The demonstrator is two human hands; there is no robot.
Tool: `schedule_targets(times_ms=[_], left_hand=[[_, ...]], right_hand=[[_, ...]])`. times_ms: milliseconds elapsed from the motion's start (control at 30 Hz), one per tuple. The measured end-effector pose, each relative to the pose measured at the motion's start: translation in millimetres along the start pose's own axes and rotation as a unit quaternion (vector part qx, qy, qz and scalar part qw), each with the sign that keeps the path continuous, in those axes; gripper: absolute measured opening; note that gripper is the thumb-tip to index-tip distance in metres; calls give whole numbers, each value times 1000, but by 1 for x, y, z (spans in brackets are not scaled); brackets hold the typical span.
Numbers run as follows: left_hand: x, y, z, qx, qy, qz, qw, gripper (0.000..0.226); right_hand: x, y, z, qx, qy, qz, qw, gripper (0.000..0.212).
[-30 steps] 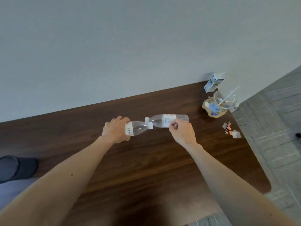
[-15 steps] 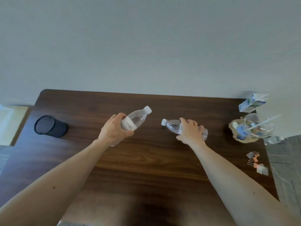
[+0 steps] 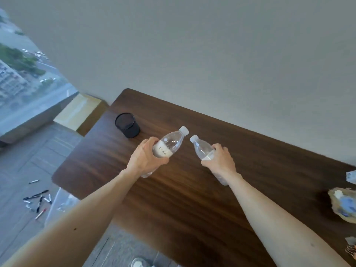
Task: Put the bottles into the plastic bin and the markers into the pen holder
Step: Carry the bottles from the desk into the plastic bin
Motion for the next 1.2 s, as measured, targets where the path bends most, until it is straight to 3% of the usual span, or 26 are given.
schedule_targets(times_ms=[233,533,800,1100,1200], left_hand=[[145,-86,-101,-100,-48,-97,989,62],[375,-243,-198,-198,-139,-259,935,48],[508,-291,-206,-176,-138,-365,904,57],[617,-227,-190,-70,-115,-400,906,73],[648,-196,-191,-46,-108,-400,909,69]], right_hand=[[159,-52,99,82,-16,-114,990,72],[338,-153,261,184,-37,-213,959,74],[419,-181,346,218,-26,-224,950,74],[481,-143,435,257,-4,-191,947,74],[500,-122,459,256,-2,-172,951,67]])
Point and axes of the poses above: each hand's wrist, its own y-axis towards the middle knuckle, its own z-axis out of the palm, x = y × z, the point moved 5 cm from there along y, towards the middle knuckle, and after that the axes turned 1 degree about -z, right-handed, at the moved point
